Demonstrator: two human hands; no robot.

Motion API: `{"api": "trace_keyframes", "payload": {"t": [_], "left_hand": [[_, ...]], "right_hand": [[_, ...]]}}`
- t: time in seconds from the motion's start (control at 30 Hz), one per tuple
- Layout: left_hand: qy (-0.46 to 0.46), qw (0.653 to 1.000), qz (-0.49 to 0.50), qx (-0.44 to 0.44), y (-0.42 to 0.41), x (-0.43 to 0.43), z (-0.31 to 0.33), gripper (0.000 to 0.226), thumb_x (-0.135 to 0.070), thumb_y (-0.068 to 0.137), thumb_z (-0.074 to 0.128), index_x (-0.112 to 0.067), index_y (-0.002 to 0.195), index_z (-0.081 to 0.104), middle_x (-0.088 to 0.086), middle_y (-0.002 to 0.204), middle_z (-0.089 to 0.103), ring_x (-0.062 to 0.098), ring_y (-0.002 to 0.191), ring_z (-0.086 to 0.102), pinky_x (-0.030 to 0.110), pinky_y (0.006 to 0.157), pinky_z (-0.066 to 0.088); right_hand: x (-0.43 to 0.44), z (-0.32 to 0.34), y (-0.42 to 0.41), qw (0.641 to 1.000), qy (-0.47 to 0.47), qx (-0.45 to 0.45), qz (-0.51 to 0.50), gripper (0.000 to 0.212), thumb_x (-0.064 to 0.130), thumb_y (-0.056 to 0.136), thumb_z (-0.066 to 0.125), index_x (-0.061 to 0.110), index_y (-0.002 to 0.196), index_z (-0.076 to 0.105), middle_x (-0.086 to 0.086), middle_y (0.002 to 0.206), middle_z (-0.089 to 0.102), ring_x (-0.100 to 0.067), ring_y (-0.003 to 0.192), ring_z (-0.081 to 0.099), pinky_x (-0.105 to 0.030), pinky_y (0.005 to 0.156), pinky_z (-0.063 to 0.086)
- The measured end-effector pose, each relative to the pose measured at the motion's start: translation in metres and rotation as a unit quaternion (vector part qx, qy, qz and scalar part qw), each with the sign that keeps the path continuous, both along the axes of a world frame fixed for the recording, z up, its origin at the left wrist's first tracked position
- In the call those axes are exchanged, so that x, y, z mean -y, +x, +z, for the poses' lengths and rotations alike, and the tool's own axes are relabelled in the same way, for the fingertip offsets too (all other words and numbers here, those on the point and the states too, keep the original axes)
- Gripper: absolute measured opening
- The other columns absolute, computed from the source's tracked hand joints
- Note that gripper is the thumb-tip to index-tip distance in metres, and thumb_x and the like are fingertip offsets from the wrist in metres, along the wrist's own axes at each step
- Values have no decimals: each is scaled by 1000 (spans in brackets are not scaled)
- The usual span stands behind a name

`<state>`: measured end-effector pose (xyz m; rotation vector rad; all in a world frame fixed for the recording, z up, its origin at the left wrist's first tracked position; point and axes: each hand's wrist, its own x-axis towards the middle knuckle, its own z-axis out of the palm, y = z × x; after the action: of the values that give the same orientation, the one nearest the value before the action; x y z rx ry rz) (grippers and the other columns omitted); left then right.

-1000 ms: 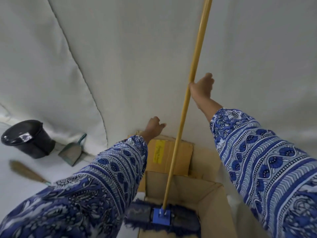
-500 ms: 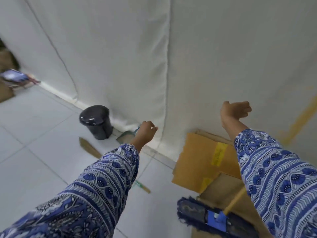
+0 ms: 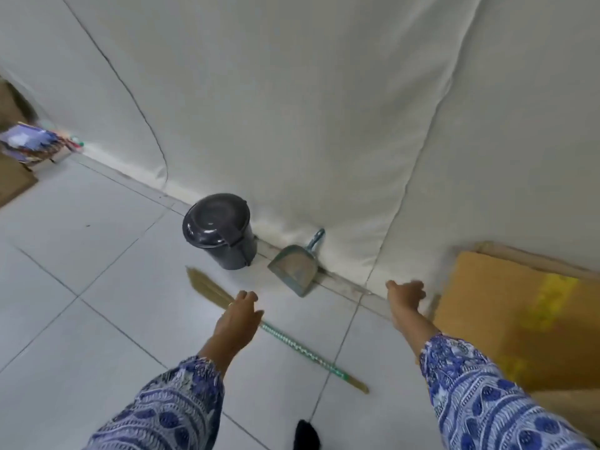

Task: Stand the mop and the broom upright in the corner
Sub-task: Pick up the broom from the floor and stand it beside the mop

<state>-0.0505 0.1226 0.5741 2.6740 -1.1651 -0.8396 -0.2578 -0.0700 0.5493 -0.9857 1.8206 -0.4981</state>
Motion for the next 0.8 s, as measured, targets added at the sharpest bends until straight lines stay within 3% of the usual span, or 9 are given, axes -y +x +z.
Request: {"api": "trace_keyframes", "payload": {"t": [0.1,0.2,0.3,0.47,0.53,0.6,0.67,0.73,0.8], "left_hand": [[51,998,-32,-6,49,3,-74,35,-20,92,50,-8,124,47,10,132,50,30,116,54,43,94,50],[103,992,-62,-25,87,13,-165,37,-22,93,47,-10,128,44,6,133,47,27,118,52,42,93,49],[141,983,-111,-42,107,23,-257,37,-21,94,45,-12,130,43,3,137,45,23,123,47,39,95,46],[166,963,-204,-54,120,32,-421,35,-16,92,48,-9,126,47,6,135,47,26,124,44,42,97,44],[169,952,-252,-45,118,32,-474,39,-14,91,49,-8,128,43,9,139,43,29,128,41,43,101,42],[165,942,-292,-28,117,31,-523,48,-9,90,50,-6,136,35,11,148,34,29,137,31,42,108,36],[160,933,-323,0,116,32,-563,55,-5,90,51,-5,140,29,13,150,30,30,141,25,42,112,32],[141,927,-346,39,116,32,-592,56,-2,87,54,-6,138,32,16,143,39,34,135,33,45,111,32],[117,912,-381,92,113,33,-613,51,4,84,53,-7,132,38,17,130,46,36,122,44,47,105,36]], "right_hand": [[-11,-89,33,996,75,-22,-40,55,9,87,56,-6,133,30,-29,141,36,-44,121,47,-46,94,44],[-20,-182,57,982,151,31,-110,53,9,88,54,-7,132,30,-23,125,44,-38,111,53,-47,93,46],[-38,-266,71,958,216,64,-175,50,9,91,51,-7,133,29,-26,122,45,-34,100,53,-47,97,46],[-81,-429,77,913,287,94,-275,45,13,93,48,-6,133,38,-13,79,45,-22,64,47,-45,103,44],[-99,-479,80,889,299,128,-321,46,20,96,44,-4,134,37,-12,71,41,-27,66,51,-46,106,41],[-114,-526,84,870,304,147,-358,49,28,97,42,-1,136,35,-15,71,43,-40,88,60,-46,103,42],[-117,-562,88,855,295,169,-392,48,32,96,42,6,135,35,-18,75,46,-35,80,59,-43,95,47],[-115,-592,90,853,270,199,-399,42,34,94,44,11,128,39,-19,88,52,-23,66,54,-40,78,52],[-117,-614,89,854,244,218,-405,43,29,92,47,3,126,41,-19,101,53,-19,78,61,-49,84,55]]}}
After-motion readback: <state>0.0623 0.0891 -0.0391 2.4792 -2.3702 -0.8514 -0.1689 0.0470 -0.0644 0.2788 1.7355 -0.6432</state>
